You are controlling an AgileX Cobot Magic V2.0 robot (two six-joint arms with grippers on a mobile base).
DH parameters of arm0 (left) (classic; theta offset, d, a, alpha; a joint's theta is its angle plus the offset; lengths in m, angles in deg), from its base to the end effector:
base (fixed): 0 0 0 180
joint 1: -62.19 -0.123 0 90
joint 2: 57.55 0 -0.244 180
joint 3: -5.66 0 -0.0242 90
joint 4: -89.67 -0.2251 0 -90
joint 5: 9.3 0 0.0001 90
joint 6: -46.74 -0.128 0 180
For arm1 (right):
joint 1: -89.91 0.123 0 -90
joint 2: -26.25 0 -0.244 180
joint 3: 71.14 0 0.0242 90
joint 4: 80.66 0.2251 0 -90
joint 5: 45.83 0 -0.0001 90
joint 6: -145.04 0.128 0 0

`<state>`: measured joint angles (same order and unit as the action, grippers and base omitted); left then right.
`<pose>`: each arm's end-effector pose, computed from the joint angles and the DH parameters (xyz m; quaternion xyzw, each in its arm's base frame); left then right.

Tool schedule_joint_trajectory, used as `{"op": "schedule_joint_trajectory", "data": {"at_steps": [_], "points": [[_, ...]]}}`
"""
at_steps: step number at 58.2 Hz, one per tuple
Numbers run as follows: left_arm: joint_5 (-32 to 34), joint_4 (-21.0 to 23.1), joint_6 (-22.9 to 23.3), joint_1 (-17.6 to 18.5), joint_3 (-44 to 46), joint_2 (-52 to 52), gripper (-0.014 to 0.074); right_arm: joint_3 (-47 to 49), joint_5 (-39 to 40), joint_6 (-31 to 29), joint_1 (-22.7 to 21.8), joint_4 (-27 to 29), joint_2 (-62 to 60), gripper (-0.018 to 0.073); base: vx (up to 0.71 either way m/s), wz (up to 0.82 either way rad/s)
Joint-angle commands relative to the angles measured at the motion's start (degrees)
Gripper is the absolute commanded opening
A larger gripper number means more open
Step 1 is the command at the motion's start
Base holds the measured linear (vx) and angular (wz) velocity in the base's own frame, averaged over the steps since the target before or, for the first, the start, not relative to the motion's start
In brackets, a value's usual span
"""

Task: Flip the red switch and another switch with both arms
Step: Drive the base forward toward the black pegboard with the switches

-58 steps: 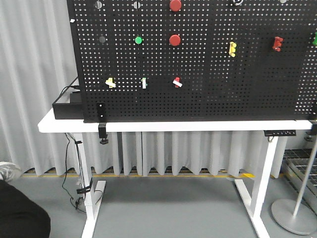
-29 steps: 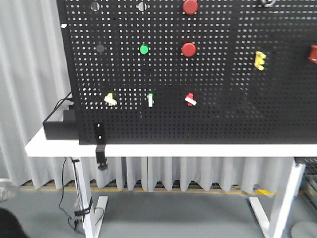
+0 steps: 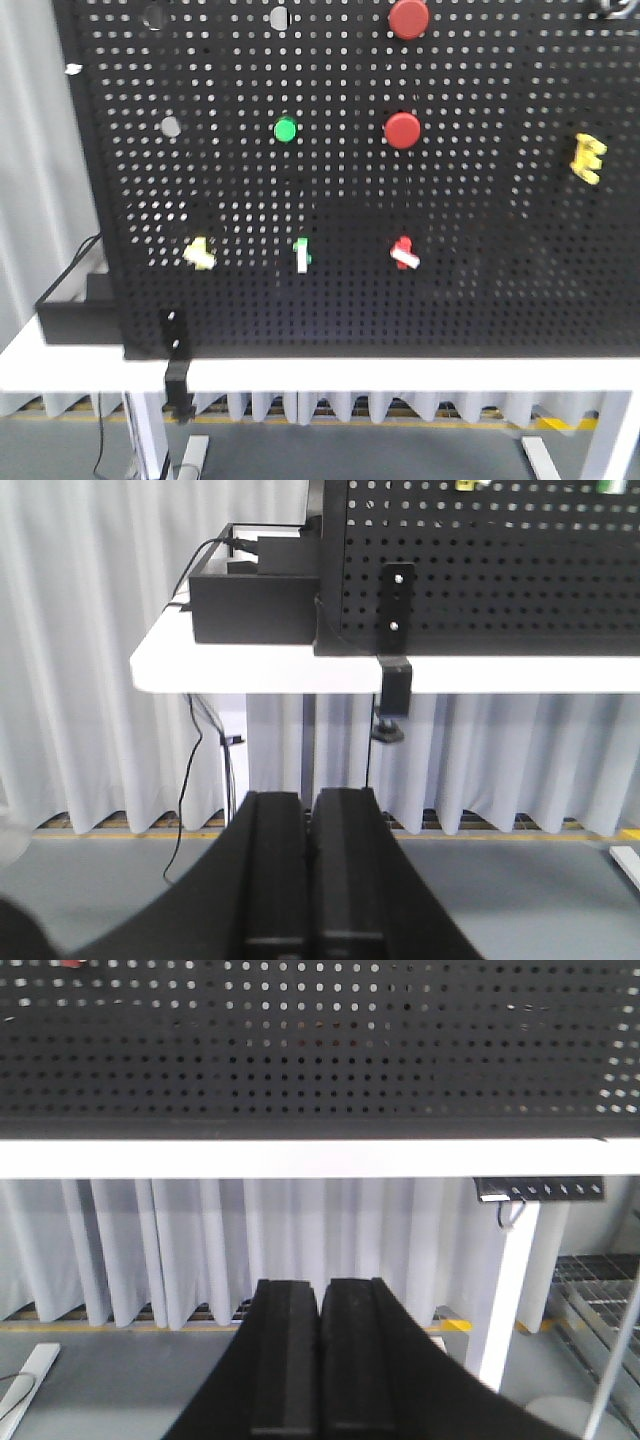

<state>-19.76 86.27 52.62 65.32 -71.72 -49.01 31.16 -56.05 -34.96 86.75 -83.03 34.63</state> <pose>0.1086 -0.0046 0.1851 0.0003 0.7453 -0.0290 0.6662 0.1085 -0.0069 0.1840 0.0078 0.7448 -0.0347 0.6663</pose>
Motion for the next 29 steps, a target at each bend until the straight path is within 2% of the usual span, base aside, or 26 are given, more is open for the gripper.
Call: {"op": "schedule_joint_trajectory", "data": {"at_steps": [1, 29], "points": [[4.69, 0.12, 0.65, -0.10, -0.99, -1.11, 0.0002, -0.32, 4.70, 0.00, -0.23, -0.17, -0.63, -0.0006, 0.30, -0.02], [4.69, 0.12, 0.65, -0.10, -0.99, -1.11, 0.0002, -0.32, 4.70, 0.00, -0.23, -0.17, -0.63, -0.0006, 0.23, -0.02]]}}
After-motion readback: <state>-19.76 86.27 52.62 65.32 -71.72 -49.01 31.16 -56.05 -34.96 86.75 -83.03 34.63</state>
